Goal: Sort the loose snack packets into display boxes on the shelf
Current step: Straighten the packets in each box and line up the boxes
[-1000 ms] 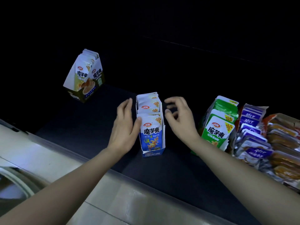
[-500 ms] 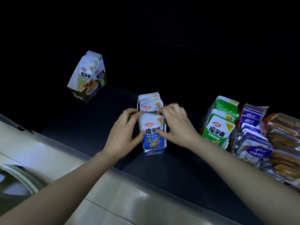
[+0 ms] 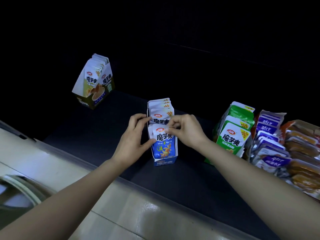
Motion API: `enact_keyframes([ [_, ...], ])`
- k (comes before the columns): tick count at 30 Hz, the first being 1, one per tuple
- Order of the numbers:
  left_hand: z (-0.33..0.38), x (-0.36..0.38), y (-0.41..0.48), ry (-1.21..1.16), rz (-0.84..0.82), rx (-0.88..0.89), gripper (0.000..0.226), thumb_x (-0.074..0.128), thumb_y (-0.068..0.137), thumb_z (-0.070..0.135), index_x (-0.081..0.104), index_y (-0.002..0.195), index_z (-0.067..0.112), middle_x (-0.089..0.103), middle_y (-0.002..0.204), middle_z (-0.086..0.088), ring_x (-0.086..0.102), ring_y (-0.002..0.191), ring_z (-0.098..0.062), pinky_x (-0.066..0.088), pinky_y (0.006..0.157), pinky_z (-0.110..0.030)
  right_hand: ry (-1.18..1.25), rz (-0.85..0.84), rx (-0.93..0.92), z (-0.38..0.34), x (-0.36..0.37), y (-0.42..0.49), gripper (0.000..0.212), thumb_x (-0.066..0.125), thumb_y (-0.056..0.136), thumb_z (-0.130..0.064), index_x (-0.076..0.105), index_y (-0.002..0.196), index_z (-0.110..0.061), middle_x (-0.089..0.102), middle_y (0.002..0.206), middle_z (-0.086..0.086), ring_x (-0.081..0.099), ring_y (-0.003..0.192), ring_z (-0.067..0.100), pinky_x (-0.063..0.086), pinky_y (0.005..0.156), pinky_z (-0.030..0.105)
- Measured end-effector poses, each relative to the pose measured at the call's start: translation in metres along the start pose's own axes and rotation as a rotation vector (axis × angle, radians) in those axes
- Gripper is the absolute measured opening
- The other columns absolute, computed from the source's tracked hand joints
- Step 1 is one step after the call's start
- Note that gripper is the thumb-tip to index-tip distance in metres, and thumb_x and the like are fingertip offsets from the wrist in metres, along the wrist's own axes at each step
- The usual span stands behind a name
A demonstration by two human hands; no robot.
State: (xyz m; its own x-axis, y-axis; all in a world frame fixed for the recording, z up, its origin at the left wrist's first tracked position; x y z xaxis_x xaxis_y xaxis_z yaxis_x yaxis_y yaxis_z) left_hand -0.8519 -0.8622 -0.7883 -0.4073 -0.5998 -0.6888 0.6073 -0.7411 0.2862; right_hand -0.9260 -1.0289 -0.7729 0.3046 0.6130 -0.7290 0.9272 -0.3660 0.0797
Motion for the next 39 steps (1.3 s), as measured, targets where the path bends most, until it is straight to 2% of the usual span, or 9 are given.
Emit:
enact_keyframes([
  [7, -0.009, 0.000, -0.002, 0.000, -0.051, -0.070, 0.077, 0.057, 0.080, 0.061, 0.041, 0.143, 0.022, 0.028, 0.144, 0.014, 0.054, 0.112, -0.008, 0.054, 0.085, -0.036, 0.146, 0.251, -0.098, -0.007, -0.012, -0.006, 0.005, 0.073, 0.080, -0.034, 0.069, 0.079, -0.030, 0.067, 0.074, -0.011, 0.063, 0.071, 0.003, 0.054, 0.067, 0.036],
  [12, -0.012, 0.011, -0.003, 0.087, -0.081, -0.113, 0.078, 0.070, 0.084, 0.033, 0.030, 0.150, 0.022, 0.019, 0.151, 0.009, 0.053, 0.116, -0.015, 0.054, 0.081, -0.039, 0.149, 0.256, -0.092, -0.008, -0.010, -0.005, 0.011, 0.076, 0.081, -0.020, 0.068, 0.077, -0.025, 0.052, 0.072, -0.016, 0.054, 0.070, 0.002, 0.045, 0.067, 0.025],
  [16, -0.013, 0.021, -0.008, 0.114, -0.097, -0.188, 0.083, 0.063, 0.088, 0.018, 0.014, 0.155, 0.026, 0.001, 0.158, 0.008, 0.051, 0.121, -0.024, 0.049, 0.078, -0.032, 0.091, 0.135, -0.152, -0.006, -0.001, 0.000, 0.019, 0.070, 0.085, -0.025, 0.068, 0.104, -0.020, 0.060, 0.108, -0.001, 0.050, 0.103, 0.008, 0.045, 0.091, 0.033],
  [19, -0.013, 0.023, -0.007, 0.101, -0.101, -0.228, 0.091, 0.058, 0.090, 0.014, -0.003, 0.156, 0.026, -0.006, 0.159, 0.009, 0.051, 0.119, -0.025, 0.050, 0.078, -0.033, -0.014, 0.056, -0.188, -0.005, 0.008, -0.007, 0.065, 0.064, 0.090, -0.034, 0.037, 0.147, -0.022, 0.020, 0.157, 0.004, 0.019, 0.137, 0.013, 0.023, 0.116, 0.034],
  [24, -0.011, 0.028, -0.007, 0.026, -0.148, -0.228, 0.091, 0.058, 0.091, 0.019, -0.006, 0.156, 0.024, -0.009, 0.158, 0.017, 0.042, 0.132, -0.021, 0.047, 0.085, -0.030, -0.064, -0.252, -0.001, 0.015, 0.032, -0.022, 0.088, 0.061, 0.094, -0.035, -0.001, 0.155, -0.031, -0.025, 0.160, 0.002, -0.008, 0.146, 0.014, 0.010, 0.118, 0.038],
  [26, -0.010, 0.028, -0.008, 0.031, -0.173, -0.223, 0.098, 0.061, 0.091, 0.023, -0.014, 0.154, 0.028, -0.015, 0.157, 0.020, 0.040, 0.134, -0.021, 0.048, 0.091, -0.035, 0.030, -0.171, -0.017, 0.015, 0.031, -0.021, 0.086, 0.062, 0.093, -0.033, 0.003, 0.156, -0.029, -0.011, 0.162, 0.001, -0.001, 0.142, -0.001, 0.023, 0.116, 0.034],
  [28, -0.008, 0.027, -0.007, 0.047, -0.170, -0.208, 0.100, 0.061, 0.092, 0.026, -0.019, 0.153, 0.029, -0.016, 0.157, 0.020, 0.045, 0.128, -0.024, 0.050, 0.091, -0.039, 0.141, 0.055, -0.076, 0.008, 0.016, -0.015, 0.074, 0.066, 0.091, -0.028, 0.025, 0.152, -0.023, 0.019, 0.157, 0.002, 0.031, 0.135, 0.000, 0.043, 0.097, 0.026],
  [32, 0.001, 0.022, -0.004, 0.001, -0.090, -0.208, 0.092, 0.057, 0.095, 0.025, -0.013, 0.154, 0.024, -0.007, 0.158, 0.016, 0.044, 0.130, -0.023, 0.047, 0.093, -0.038, 0.179, 0.336, -0.143, -0.001, -0.010, -0.013, 0.043, 0.073, 0.085, -0.020, 0.055, 0.123, -0.014, 0.050, 0.121, -0.006, 0.056, 0.096, 0.005, 0.045, 0.069, 0.023],
  [39, 0.005, 0.014, 0.003, 0.027, -0.054, -0.150, 0.085, 0.056, 0.095, 0.022, -0.003, 0.157, 0.019, -0.003, 0.162, 0.011, 0.021, 0.145, -0.014, 0.039, 0.108, -0.044, -0.246, 0.157, -0.232, -0.015, 0.011, -0.005, 0.064, 0.058, 0.094, -0.030, 0.032, 0.151, -0.015, 0.018, 0.161, 0.003, 0.019, 0.141, 0.020, 0.027, 0.110, 0.042],
])
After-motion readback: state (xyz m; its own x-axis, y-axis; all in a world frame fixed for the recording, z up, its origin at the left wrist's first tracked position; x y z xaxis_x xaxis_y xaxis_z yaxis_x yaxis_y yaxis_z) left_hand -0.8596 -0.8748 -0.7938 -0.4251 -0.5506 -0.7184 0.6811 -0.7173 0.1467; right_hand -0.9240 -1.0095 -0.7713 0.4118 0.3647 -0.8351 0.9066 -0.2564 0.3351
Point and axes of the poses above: each hand's wrist, its own y-axis towards the middle knuckle, its own x-axis out of the palm, z = x × y, the point moved 6 cm from there along y, towards the middle knuckle
